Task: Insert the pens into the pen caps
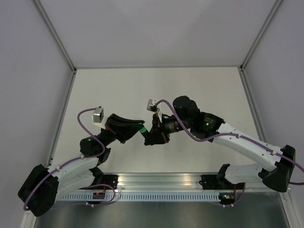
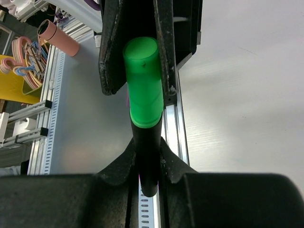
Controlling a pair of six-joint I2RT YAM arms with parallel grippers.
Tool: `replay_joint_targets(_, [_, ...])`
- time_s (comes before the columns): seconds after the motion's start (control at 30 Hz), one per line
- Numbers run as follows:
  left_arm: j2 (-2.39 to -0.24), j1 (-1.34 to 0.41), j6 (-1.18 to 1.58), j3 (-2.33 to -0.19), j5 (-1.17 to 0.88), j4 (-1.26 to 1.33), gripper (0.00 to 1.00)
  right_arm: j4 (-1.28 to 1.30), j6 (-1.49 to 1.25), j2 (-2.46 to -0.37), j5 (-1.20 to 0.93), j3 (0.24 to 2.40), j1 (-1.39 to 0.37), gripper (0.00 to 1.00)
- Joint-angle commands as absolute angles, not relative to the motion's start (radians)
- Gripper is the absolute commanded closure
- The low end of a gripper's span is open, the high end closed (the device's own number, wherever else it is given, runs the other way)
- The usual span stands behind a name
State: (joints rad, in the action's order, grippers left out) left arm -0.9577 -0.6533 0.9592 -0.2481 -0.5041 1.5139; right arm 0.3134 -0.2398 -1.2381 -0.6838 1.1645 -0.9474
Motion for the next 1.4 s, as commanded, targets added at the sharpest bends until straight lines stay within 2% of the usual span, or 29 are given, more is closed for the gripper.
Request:
replay_joint_targets(0.0, [-1.034,-0.765,1.064,-0.155,-0.910,1.477,0.98,-0.296,-0.264,-1.196,-0.577,1.384,-0.896,1.00])
replay_joint_targets(0.4, [-0.937,-0.839,1.022,-0.094,-0.732,1.257,0.98,-0.350,-0.221,-1.184,-0.548,1.348,-0.896,1.00])
replay_joint_targets(0.63, [-0.784,-0.864,0.924,-0.135,-0.669,0.987,0.96,-0.334,-0.235,-1.200,-0.601,1.342,-0.896,1.00])
replay_joint_targets(0.67, [-0.760,-0.864,0.898,-0.161,-0.655,0.951,0.84,-0.334,-0.239,-1.198,-0.615,1.329,-0.896,1.00])
replay_joint_targets(0.73, [-0.677,-0.862,0.856,-0.204,-0.591,0.780,0.70,-0.324,-0.233,-1.187,-0.627,1.284,-0.896,1.00])
replay_joint_targets(0.77, [-0.648,-0.862,0.803,-0.257,-0.557,0.708,0.59,-0.312,-0.227,-1.184,-0.630,1.272,-0.896,1.00])
replay_joint_targets(0.87, [-0.559,-0.862,0.701,-0.378,-0.419,0.458,0.44,-0.194,-0.175,-1.172,-0.614,1.229,-0.896,1.00])
replay_joint_targets(1.0, [-0.508,-0.862,0.621,-0.512,-0.295,0.256,0.30,-0.048,-0.083,-1.163,-0.526,1.151,-0.894,1.00])
replay_joint_targets(1.03, [-0.502,-0.862,0.603,-0.549,-0.290,0.218,0.28,-0.041,-0.086,-1.158,-0.503,1.126,-0.894,1.00])
replay_joint_targets(1.13, [-0.509,-0.862,0.560,-0.597,-0.259,0.143,0.15,-0.015,-0.144,-1.138,-0.356,1.057,-0.887,1.00])
replay_joint_targets(1.27, [-0.529,-0.862,0.502,-0.575,-0.126,0.112,0.06,0.037,-0.271,-1.112,-0.018,0.934,-0.873,1.00])
replay_joint_targets(1.3, [-0.543,-0.862,0.486,-0.566,-0.053,0.110,0.04,0.047,-0.299,-1.118,0.135,0.886,-0.861,1.00])
replay_joint_targets(1.37, [-0.612,-0.862,0.437,-0.554,0.038,0.066,0.00,0.081,-0.379,-1.153,0.242,0.853,-0.850,1.00])
